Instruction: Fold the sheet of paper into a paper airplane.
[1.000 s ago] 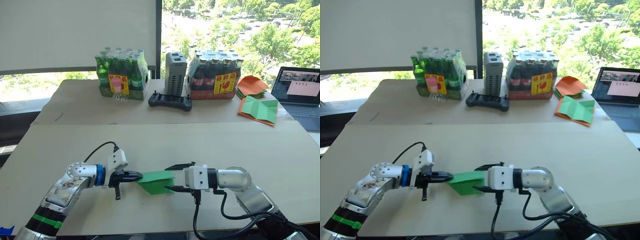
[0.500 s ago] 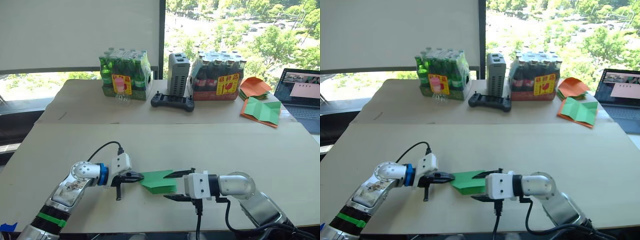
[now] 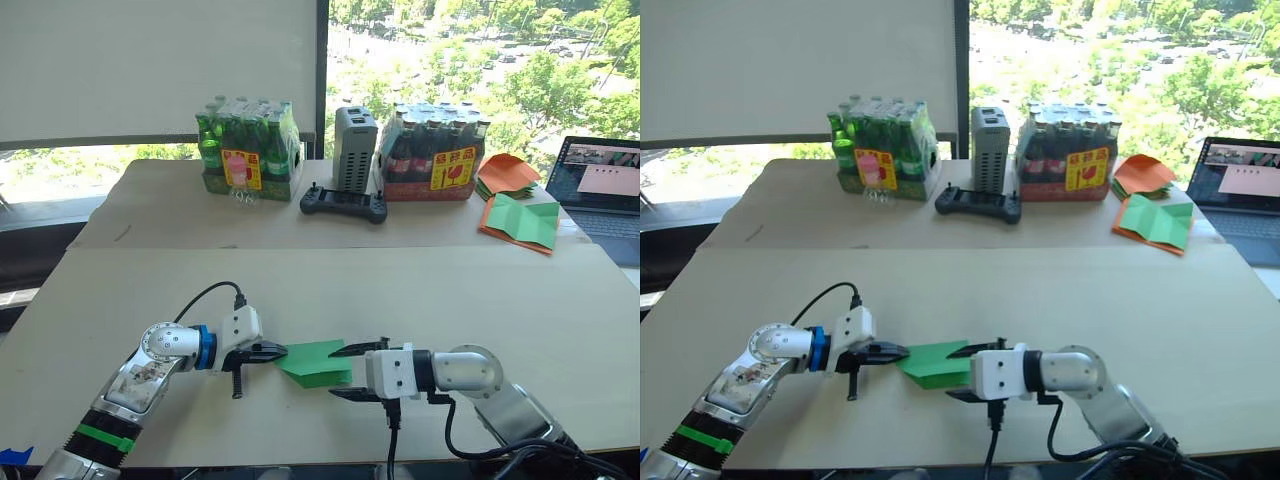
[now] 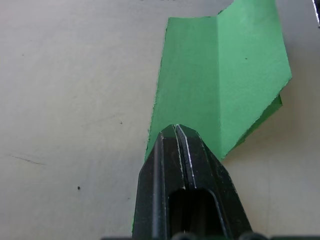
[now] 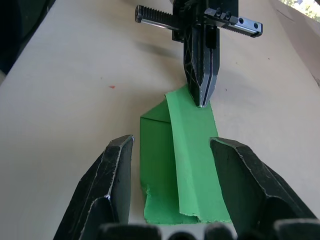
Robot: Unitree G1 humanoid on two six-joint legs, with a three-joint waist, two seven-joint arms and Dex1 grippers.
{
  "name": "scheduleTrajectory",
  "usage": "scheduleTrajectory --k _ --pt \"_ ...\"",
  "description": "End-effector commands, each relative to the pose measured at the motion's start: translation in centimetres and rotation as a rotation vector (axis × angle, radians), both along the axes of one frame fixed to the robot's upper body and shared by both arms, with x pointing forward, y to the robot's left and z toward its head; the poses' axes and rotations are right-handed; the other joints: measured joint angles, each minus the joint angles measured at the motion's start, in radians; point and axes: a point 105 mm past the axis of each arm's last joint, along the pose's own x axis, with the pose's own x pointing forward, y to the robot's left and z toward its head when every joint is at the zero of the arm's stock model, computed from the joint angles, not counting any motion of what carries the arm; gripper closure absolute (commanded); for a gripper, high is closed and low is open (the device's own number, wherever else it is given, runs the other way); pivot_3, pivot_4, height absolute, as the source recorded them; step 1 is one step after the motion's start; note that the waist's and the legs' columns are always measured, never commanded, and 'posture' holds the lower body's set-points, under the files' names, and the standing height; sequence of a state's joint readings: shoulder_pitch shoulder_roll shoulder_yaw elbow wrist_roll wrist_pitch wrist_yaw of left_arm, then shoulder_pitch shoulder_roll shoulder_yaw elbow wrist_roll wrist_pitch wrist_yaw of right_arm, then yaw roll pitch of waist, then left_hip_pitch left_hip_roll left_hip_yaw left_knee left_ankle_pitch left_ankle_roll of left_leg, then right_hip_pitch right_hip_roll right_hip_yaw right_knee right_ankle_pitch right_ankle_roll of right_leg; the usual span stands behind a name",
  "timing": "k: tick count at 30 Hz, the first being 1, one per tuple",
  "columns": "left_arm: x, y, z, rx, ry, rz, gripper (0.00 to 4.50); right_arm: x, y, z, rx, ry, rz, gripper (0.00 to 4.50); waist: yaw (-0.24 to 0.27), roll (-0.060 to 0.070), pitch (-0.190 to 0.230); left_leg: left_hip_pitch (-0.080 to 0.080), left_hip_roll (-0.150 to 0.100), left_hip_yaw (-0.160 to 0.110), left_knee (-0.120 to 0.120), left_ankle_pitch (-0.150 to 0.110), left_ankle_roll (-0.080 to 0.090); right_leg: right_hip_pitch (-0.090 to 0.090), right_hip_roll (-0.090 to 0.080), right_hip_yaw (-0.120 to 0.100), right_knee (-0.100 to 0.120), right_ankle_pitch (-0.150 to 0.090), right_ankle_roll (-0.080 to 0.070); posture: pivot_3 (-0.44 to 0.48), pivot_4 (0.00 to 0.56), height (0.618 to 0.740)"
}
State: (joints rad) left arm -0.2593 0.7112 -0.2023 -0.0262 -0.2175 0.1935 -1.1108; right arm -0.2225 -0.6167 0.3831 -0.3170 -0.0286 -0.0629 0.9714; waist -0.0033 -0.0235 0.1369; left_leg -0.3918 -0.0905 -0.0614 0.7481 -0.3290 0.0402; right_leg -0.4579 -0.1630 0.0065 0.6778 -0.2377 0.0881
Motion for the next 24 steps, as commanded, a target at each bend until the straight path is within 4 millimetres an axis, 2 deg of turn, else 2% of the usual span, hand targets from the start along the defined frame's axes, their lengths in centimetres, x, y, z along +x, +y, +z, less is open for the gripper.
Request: scheduleTrajectory --k 1,8,11,16,17,21,24 --pt "-0.36 1.15 -1.67 0.069 0.046 0.034 4.48 0.21 0.27 0.6 0.009 -0.059 0.016 1.79 0.0 0.0 0.0 0.0 0.0 0.0 0.0 0.0 0.0 0.0 0.0 0.0 0.0 0.0 0.0 0.0 0.15 0.678" --pt "-0.72 1.12 -1.64 0.071 0.046 0.029 4.48 0.89 0.2 0.18 -0.005 -0.075 0.008 1.79 -0.004 0.0 0.0 0.0 0.0 0.0 0.0 0.0 0.0 0.0 0.0 0.0 0.0 0.0 0.0 0.0 0.15 0.678" --pt "-0.77 1.16 -1.62 0.072 0.045 0.031 4.5 1.01 0.2 0.11 -0.008 -0.077 0.009 2.61 -0.007 0.0 0.0 0.0 0.0 0.0 0.0 0.0 0.0 0.0 0.0 0.0 0.0 0.0 0.0 0.0 0.15 0.678" --pt "-0.78 1.2 -1.62 0.073 0.04 0.036 4.5 1.03 0.21 -0.2 -0.023 -0.073 0.019 4.35 -0.008 0.0 0.0 0.0 0.0 0.0 0.0 0.0 0.0 0.0 0.0 0.0 0.001 0.0 0.0 0.0 0.15 0.678" --pt "-0.76 1.22 -1.63 0.073 0.039 0.037 4.5 1.0 0.21 -0.25 -0.025 -0.071 0.02 4.46 -0.008 0.0 0.0 0.0 0.0 0.0 0.0 0.0 0.0 0.0 0.0 0.0 0.001 0.0 0.0 0.0 0.15 0.678" --pt "-0.67 1.23 -1.66 0.073 0.037 0.039 4.5 0.75 0.23 -0.33 -0.028 -0.06 0.032 4.46 -0.008 0.0 0.0 0.001 0.0 0.0 0.0 0.0 0.0 0.0 0.0 0.0 0.001 0.0 0.0 0.0 0.15 0.678" --pt "-0.48 1.31 -1.71 0.083 0.027 0.036 4.5 0.28 0.66 0.35 0.001 -0.014 0.057 4.46 -0.008 0.0 0.0 0.001 0.0 0.0 0.0 0.0 0.0 0.0 0.0 0.0 0.001 0.0 0.0 0.0 0.15 0.678"
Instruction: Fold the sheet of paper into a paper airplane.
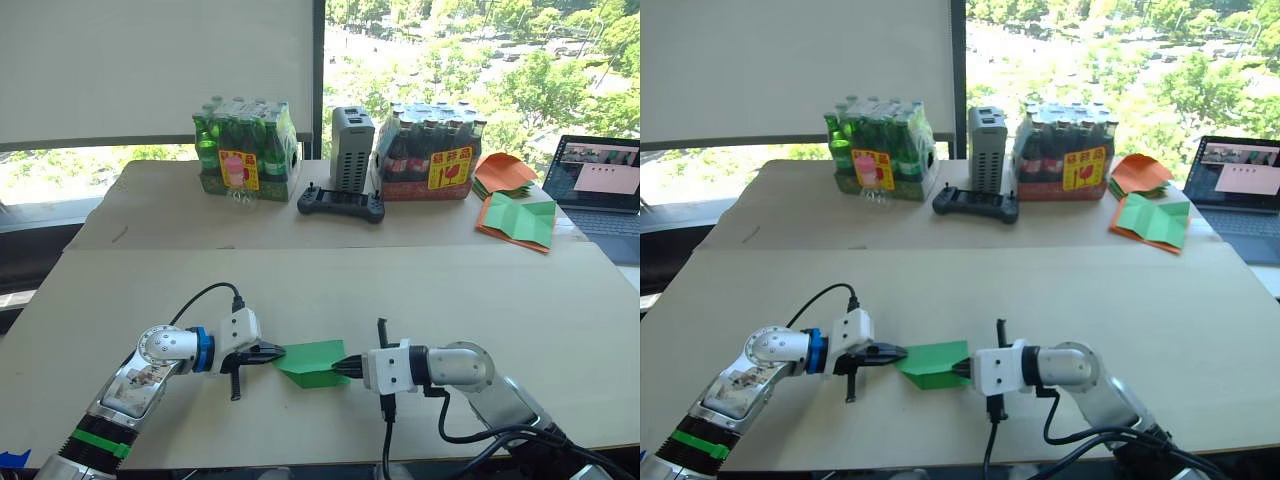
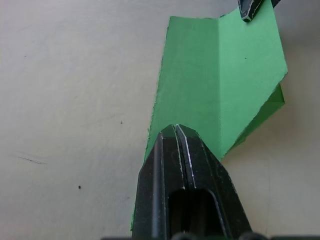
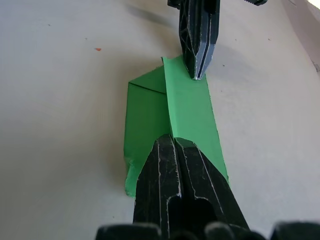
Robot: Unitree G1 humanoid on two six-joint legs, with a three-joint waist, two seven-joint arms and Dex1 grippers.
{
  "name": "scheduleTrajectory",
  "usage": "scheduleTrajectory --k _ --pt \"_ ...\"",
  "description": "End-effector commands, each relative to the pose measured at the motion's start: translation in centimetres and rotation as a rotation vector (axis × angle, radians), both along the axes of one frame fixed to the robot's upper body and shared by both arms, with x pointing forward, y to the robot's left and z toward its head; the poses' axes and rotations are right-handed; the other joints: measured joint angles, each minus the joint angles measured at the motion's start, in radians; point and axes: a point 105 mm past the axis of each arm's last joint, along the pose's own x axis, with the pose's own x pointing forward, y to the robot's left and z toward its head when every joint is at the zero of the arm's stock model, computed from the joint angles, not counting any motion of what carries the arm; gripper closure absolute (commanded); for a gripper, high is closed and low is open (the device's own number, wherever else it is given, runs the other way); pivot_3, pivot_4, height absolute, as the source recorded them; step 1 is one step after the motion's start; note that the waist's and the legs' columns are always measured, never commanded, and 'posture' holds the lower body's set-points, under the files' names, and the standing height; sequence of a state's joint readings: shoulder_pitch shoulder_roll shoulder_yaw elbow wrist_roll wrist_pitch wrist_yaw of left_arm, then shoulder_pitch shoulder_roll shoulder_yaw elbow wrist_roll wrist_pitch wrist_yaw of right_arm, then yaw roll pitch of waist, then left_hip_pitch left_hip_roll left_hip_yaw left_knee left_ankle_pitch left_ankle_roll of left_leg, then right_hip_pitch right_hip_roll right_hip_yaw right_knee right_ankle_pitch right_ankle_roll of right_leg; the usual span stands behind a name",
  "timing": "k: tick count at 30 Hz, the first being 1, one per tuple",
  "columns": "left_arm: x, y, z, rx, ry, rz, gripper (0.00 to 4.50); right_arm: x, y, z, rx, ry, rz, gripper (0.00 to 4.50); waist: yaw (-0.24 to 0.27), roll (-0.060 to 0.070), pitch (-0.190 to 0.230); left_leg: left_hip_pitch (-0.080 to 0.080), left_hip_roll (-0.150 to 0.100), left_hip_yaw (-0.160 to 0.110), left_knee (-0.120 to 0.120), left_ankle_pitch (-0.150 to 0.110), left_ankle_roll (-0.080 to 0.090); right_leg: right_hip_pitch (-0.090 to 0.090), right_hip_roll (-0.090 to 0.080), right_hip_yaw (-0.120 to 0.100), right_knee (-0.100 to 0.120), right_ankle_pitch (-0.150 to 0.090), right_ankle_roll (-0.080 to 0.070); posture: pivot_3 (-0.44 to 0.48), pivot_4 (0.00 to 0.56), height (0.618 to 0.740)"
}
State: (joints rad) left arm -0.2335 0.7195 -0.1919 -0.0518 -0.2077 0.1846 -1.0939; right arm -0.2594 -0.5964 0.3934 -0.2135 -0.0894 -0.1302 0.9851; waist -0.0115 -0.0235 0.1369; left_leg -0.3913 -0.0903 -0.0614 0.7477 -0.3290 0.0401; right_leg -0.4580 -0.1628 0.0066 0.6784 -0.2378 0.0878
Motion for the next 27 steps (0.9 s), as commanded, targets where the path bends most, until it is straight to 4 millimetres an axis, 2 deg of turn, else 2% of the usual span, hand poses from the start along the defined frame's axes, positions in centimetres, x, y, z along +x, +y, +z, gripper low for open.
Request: scheduleTrajectory --k 1,5,13,19,27 --pt "-0.2 1.1 -1.7 0.072 0.045 0.026 4.5 -1.0 1.0 1.7 0.064 0.024 0.063 4.46 0.0 0.0 0.0 0.0 0.0 0.0 0.0 0.0 0.0 0.0 0.0 0.0 0.0 0.0 0.0 0.0 0.15 0.678" --pt "0.0 1.0 -1.4 0.063 0.04 0.022 4.5 -0.2 1.4 2.2 0.103 0.125 0.031 4.46 0.0 0.0 0.0 0.0 0.0 0.0 0.0 0.0 0.0 0.0 0.0 0.0 0.0 0.0 0.0 0.0 0.15 0.678" --pt "-0.1 0.9 -1.1 0.068 0.027 0.013 4.5 2.2 1.3 1.9 0.07 0.186 -0.049 4.46 0.0 0.0 0.0 0.001 0.0 0.0 0.0 0.0 0.0 0.0 0.0 0.0 0.0 0.0 0.0 0.0 0.15 0.678" --pt "-0.2 0.9 -1.1 0.063 0.024 0.019 4.5 2.2 1.6 0.7 0.023 0.222 -0.051 4.46 -0.001 0.0 0.0 0.0 0.0 0.0 0.0 0.0 0.0 0.0 0.0 0.0 0.001 0.0 0.0 0.0 0.15 0.678" --pt "-0.2 0.8 -0.9 0.058 0.019 0.021 4.5 2.8 2.4 0.1 0.03 0.239 -0.085 4.46 -0.004 0.0 0.0 0.001 0.0 0.0 0.0 0.0 -0.001 0.0 0.0 0.0 0.001 0.0 0.0 0.0 0.15 0.678"
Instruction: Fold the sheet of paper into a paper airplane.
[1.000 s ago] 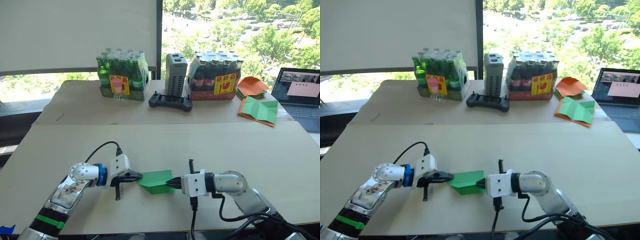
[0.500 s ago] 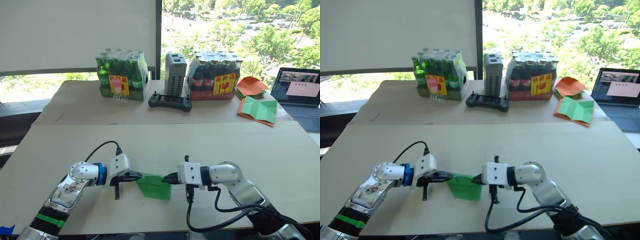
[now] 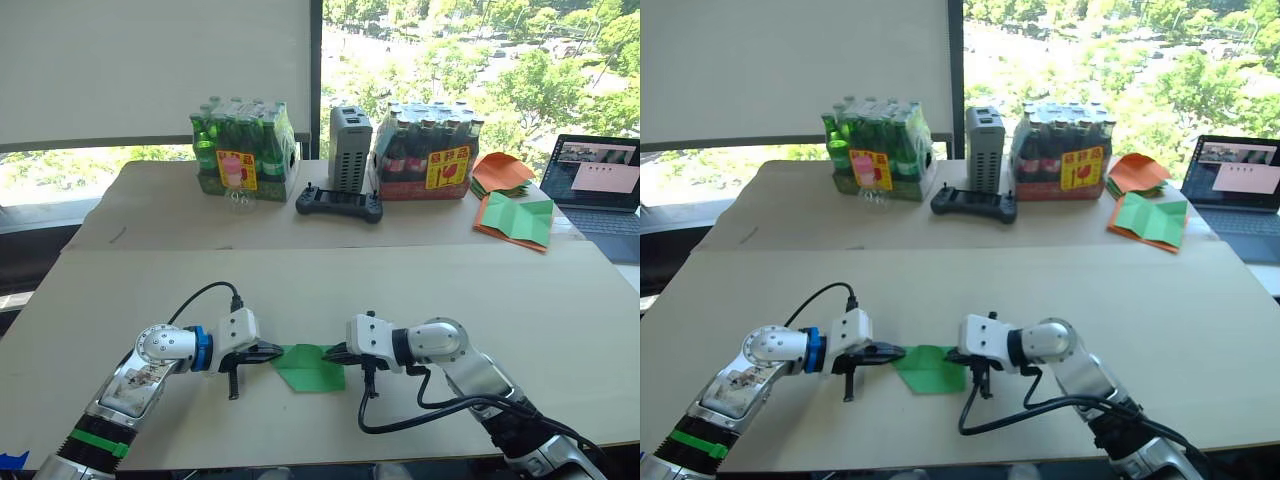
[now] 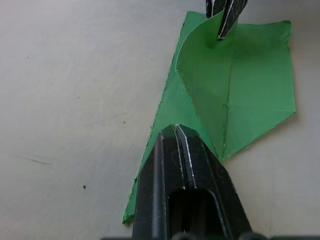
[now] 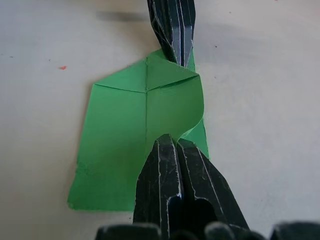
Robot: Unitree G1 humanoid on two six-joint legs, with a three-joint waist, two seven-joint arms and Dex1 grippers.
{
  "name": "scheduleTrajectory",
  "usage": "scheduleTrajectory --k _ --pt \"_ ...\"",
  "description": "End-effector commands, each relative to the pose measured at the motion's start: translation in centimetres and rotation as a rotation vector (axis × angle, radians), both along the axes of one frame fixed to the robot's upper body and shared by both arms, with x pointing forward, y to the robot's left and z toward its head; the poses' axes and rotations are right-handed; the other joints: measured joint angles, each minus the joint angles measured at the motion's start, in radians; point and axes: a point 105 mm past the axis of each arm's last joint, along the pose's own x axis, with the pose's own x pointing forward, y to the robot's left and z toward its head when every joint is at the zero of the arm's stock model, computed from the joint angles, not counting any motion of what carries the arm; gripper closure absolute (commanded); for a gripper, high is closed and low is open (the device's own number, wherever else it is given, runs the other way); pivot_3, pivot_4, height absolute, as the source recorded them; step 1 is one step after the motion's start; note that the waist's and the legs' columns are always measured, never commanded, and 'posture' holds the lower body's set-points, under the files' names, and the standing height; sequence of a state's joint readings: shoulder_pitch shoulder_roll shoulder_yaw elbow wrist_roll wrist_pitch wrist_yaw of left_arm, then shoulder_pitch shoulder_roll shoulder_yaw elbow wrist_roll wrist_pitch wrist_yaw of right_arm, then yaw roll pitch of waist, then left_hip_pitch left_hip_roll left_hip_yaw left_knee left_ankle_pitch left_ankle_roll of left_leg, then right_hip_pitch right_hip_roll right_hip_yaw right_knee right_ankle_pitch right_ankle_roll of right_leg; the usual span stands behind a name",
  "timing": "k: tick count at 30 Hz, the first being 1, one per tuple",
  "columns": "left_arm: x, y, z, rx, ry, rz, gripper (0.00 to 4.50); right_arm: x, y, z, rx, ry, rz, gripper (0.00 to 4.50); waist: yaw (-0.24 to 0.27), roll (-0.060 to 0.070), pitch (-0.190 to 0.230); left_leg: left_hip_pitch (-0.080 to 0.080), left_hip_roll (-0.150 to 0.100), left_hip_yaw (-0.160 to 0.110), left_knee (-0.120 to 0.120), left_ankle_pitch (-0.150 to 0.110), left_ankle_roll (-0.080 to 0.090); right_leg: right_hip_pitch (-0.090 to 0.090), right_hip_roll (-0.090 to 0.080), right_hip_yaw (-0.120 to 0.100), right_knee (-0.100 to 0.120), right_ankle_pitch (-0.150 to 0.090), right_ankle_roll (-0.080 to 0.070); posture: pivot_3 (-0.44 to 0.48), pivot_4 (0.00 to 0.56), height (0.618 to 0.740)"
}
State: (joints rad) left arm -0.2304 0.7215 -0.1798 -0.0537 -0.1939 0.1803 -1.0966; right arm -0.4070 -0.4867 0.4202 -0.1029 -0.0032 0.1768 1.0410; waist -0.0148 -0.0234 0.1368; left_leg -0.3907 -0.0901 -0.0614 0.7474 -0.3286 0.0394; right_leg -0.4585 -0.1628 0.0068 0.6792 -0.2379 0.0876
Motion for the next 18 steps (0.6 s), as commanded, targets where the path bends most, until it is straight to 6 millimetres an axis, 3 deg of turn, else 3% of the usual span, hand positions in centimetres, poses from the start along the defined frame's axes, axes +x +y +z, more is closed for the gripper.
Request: scheduleTrajectory --k 1,8,12,18 --pt "-0.3 0.5 -0.9 0.045 0.031 0.016 4.5 0.1 0.8 0.3 0.005 -0.02 0.012 4.46 -0.001 0.0 0.0 0.0 0.0 0.0 0.0 0.0 0.0 0.0 0.0 0.0 0.0 0.0 0.0 0.0 0.15 0.678" --pt "0.3 0.3 1.9 -0.022 -0.007 0.031 4.5 0.1 0.5 -0.4 -0.02 -0.009 -0.01 4.46 -0.003 0.0 0.0 0.001 0.0 0.0 0.0 0.0 -0.001 0.0 0.0 0.0 0.001 0.0 0.0 0.0 0.15 0.678" --pt "-0.7 -0.9 4.0 -0.097 0.031 -0.026 4.5 0.2 0.5 -0.6 -0.025 -0.007 -0.014 4.46 -0.001 0.0 0.0 0.0 0.0 0.0 0.0 0.0 -0.001 -0.001 0.0 0.0 0.001 0.0 0.0 0.0 0.15 0.678" --pt "-1.3 -1.3 2.7 -0.093 0.075 -0.04 4.5 0.3 0.5 -0.7 -0.028 -0.014 -0.023 4.46 -0.002 0.0 0.0 0.0 0.0 0.0 -0.001 0.0 -0.001 -0.001 0.0 0.0 0.001 0.0 0.0 0.0 0.15 0.678"
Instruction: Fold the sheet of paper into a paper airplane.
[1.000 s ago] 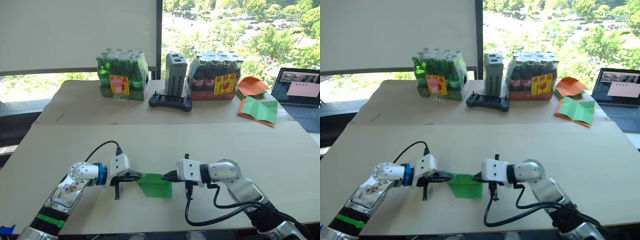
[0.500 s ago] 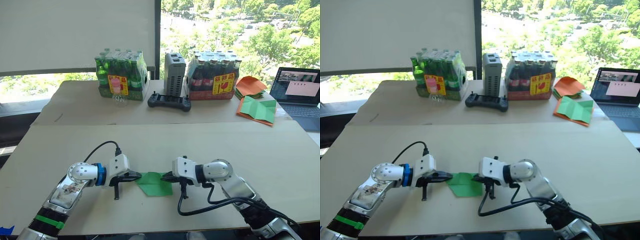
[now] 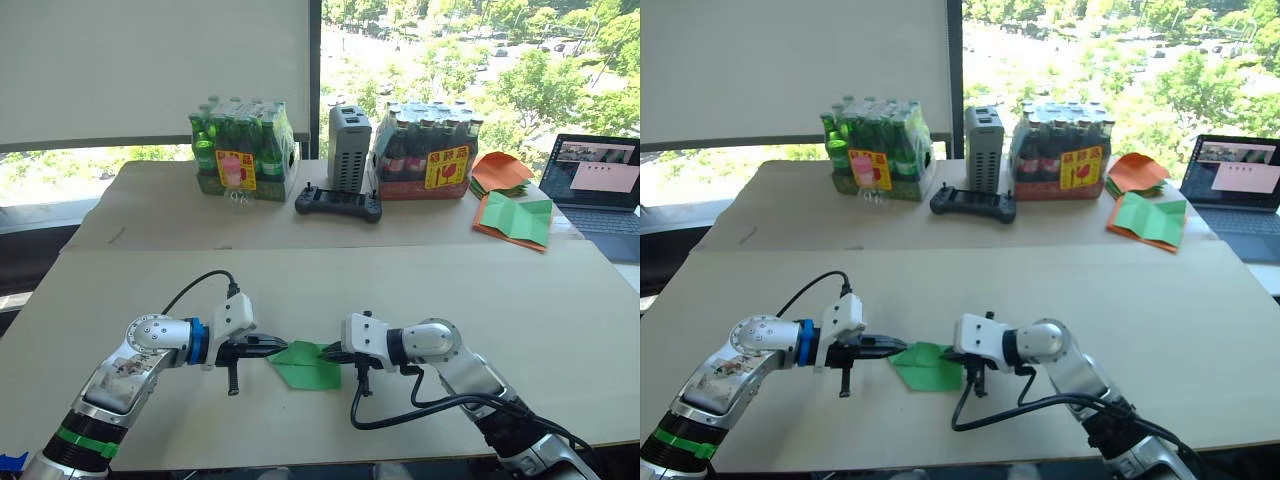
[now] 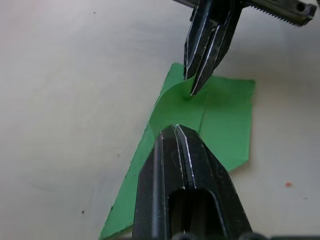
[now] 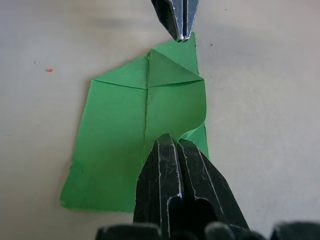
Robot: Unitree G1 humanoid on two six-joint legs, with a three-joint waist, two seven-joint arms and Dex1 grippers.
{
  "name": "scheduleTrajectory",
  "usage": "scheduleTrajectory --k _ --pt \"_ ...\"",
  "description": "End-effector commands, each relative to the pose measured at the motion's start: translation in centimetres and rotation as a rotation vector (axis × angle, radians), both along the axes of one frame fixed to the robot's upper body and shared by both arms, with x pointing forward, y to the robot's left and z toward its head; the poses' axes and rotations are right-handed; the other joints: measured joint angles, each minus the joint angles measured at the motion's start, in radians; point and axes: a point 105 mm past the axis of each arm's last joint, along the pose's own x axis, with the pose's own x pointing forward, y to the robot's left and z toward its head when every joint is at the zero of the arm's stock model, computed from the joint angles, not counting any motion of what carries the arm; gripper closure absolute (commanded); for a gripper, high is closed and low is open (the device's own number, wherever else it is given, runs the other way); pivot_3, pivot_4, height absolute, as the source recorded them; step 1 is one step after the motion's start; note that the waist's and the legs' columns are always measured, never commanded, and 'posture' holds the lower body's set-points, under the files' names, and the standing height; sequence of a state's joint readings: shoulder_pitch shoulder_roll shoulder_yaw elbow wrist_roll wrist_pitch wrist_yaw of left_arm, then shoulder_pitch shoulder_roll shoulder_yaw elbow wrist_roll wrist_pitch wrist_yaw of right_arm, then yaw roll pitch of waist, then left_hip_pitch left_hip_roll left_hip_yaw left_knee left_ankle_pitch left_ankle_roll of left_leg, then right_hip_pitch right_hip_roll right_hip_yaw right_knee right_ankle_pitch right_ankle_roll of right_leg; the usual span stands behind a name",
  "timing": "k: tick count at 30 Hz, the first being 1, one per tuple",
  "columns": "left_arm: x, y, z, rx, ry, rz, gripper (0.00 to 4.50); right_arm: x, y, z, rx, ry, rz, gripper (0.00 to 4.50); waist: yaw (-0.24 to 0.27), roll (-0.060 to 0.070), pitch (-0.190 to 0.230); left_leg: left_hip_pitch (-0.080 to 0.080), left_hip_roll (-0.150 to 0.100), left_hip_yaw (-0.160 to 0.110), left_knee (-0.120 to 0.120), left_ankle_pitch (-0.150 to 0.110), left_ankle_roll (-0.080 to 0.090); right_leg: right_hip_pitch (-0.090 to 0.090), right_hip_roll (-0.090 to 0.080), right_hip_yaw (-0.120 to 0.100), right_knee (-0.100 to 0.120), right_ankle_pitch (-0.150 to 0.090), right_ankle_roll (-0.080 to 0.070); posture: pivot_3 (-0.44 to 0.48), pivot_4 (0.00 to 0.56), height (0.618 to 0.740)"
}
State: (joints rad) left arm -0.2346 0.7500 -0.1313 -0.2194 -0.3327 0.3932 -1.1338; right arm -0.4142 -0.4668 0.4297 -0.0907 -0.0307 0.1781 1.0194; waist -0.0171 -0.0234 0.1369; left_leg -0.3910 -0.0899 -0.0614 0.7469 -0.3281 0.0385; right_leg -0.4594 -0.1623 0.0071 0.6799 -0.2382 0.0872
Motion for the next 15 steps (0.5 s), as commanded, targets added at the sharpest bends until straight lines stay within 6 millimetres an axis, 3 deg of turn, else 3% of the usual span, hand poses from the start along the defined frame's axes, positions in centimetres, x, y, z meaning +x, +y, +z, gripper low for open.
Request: scheduleTrajectory --k 1,8,15 --pt "0.1 -0.2 -0.2 -0.004 -0.005 0.002 4.5 -0.1 0.1 -0.5 -0.024 0.0 -0.009 4.46 0.001 0.0 0.0 0.0 0.0 0.0 0.0 0.0 0.0 0.0 0.0 0.0 0.0 0.0 0.0 0.0 0.15 0.678" --pt "1.8 -0.7 -1.5 0.012 -0.027 0.029 4.5 -0.4 0.1 -0.5 -0.021 0.006 -0.004 4.46 0.003 0.0 0.0 0.0 0.0 0.0 0.0 0.0 0.0 0.001 0.0 0.0 0.0 0.0 0.0 0.0 0.15 0.678" --pt "1.3 -0.3 -3.8 0.084 0.009 0.003 4.5 -0.5 0.2 -0.4 -0.017 0.006 -0.012 4.46 0.002 0.0 0.0 0.0 0.0 0.0 0.0 0.0 0.0 0.0 0.0 0.0 0.0 0.0 0.0 0.0 0.15 0.678"
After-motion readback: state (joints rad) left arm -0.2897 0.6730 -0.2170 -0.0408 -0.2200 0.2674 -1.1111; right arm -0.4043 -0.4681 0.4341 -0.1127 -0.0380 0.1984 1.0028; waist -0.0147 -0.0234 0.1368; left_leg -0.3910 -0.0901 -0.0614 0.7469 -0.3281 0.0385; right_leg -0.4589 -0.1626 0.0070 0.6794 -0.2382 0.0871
